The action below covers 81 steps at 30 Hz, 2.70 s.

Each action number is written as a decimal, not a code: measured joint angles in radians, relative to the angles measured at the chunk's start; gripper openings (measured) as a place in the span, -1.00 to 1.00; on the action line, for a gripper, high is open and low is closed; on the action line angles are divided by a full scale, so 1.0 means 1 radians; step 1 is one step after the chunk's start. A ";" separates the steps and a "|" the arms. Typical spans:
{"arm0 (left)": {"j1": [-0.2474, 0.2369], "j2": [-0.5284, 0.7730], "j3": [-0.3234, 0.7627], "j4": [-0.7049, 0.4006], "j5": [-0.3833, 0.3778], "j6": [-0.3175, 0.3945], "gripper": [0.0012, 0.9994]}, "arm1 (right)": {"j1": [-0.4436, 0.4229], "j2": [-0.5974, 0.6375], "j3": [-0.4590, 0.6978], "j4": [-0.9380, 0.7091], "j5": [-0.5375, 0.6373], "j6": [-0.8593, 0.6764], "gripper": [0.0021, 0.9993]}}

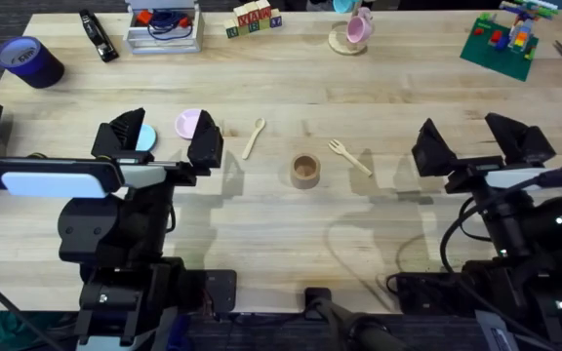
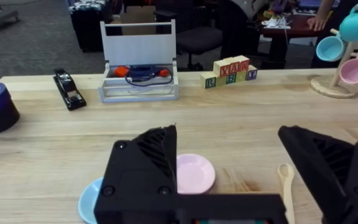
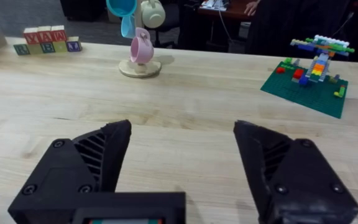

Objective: Pick up a utensil and set it on the pink plate, then put the other utensil in the container.

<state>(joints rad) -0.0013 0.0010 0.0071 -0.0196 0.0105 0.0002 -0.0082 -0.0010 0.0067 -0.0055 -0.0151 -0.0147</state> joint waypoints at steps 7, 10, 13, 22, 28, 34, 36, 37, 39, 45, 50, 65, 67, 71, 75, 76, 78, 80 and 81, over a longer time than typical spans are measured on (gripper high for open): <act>0.000 0.000 0.000 0.000 0.000 0.000 0.99 | -0.002 0.000 0.000 -0.002 0.000 0.000 0.99; 0.000 0.000 0.000 0.000 0.000 0.000 0.99 | -0.002 0.000 0.000 -0.002 0.000 0.000 0.99; 0.000 0.000 0.000 0.000 0.000 0.000 0.99 | -0.002 0.000 0.000 -0.002 0.000 0.000 0.99; 0.000 0.000 0.005 -0.002 -0.005 0.001 0.99 | -0.002 0.000 0.003 -0.002 0.000 0.000 0.99; 0.000 0.000 0.102 -0.049 -0.008 0.011 0.99 | -0.002 0.001 0.083 -0.081 -0.007 0.000 0.99; 0.000 0.000 0.325 -0.344 -0.008 0.016 0.99 | -0.002 0.002 0.278 -0.299 -0.008 0.000 0.99; 0.000 0.001 0.406 -0.457 -0.008 0.018 0.99 | -0.002 0.015 0.345 -0.365 -0.008 0.000 0.99; 0.000 0.004 0.448 -0.508 -0.008 0.019 0.99 | -0.002 0.027 0.378 -0.395 -0.008 0.000 0.99; 0.000 0.025 0.542 -0.601 -0.008 0.019 0.99 | -0.002 0.065 0.449 -0.452 -0.008 0.000 0.99; 0.000 0.170 0.844 -0.885 -0.008 0.019 0.99 | -0.002 0.228 0.652 -0.605 -0.008 0.000 0.99; 0.000 0.345 1.084 -1.120 -0.008 0.019 0.99 | -0.002 0.389 0.819 -0.744 -0.008 0.000 0.99; 0.000 0.912 1.587 -1.524 0.029 0.004 0.99 | -0.002 0.766 1.276 -1.112 -0.008 0.000 0.99; 0.000 0.983 1.643 -1.571 0.032 -0.002 0.99 | -0.002 0.802 1.321 -1.162 -0.008 0.000 0.99; 0.000 1.086 1.711 -1.596 0.040 -0.009 0.99 | -0.002 0.857 1.385 -1.222 -0.008 0.000 0.99; 0.000 1.137 1.719 -1.597 0.045 -0.009 0.99 | -0.002 0.877 1.400 -1.227 -0.008 0.000 0.99; 0.000 1.147 1.720 -1.599 0.046 -0.009 0.99 | -0.002 0.878 1.401 -1.225 -0.008 0.000 0.99; 0.000 1.160 1.720 -1.610 0.049 -0.009 0.99 | -0.002 0.878 1.401 -1.223 -0.008 0.000 0.99; 0.000 1.170 1.720 -1.617 0.053 -0.009 0.99 | -0.002 0.877 1.401 -1.223 -0.008 0.000 0.99; 0.000 1.174 1.720 -1.618 0.058 -0.008 0.99 | -0.002 0.877 1.402 -1.223 -0.008 0.000 0.99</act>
<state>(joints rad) -0.0013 1.1753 1.7275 -1.6375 0.0682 -0.0078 -0.0097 0.8761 1.4086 -1.2285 -0.0231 -0.0147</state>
